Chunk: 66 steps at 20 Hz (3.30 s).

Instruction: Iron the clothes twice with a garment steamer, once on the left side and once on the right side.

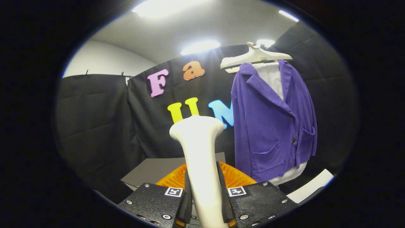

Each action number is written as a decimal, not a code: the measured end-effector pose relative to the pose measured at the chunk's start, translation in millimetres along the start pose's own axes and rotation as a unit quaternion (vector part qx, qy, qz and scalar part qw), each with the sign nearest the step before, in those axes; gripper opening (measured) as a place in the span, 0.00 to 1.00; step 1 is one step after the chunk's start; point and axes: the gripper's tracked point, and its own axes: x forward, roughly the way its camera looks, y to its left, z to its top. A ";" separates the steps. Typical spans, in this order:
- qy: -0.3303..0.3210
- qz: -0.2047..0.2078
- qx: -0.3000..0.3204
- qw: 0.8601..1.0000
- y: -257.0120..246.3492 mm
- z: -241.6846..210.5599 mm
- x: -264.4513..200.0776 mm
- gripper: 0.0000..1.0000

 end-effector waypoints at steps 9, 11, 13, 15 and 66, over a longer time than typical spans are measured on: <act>-0.060 -0.066 0.019 0.996 -50.9 73.1 42.1 0.37; -0.075 -0.089 0.021 0.993 -65.9 86.8 54.1 0.37; -0.091 -0.113 0.027 0.989 -81.6 100.7 64.4 0.37; -0.108 -0.134 0.036 0.984 -95.5 111.7 76.5 0.37; 0.113 -0.267 0.091 0.953 -220.8 -219.8 104.6 0.37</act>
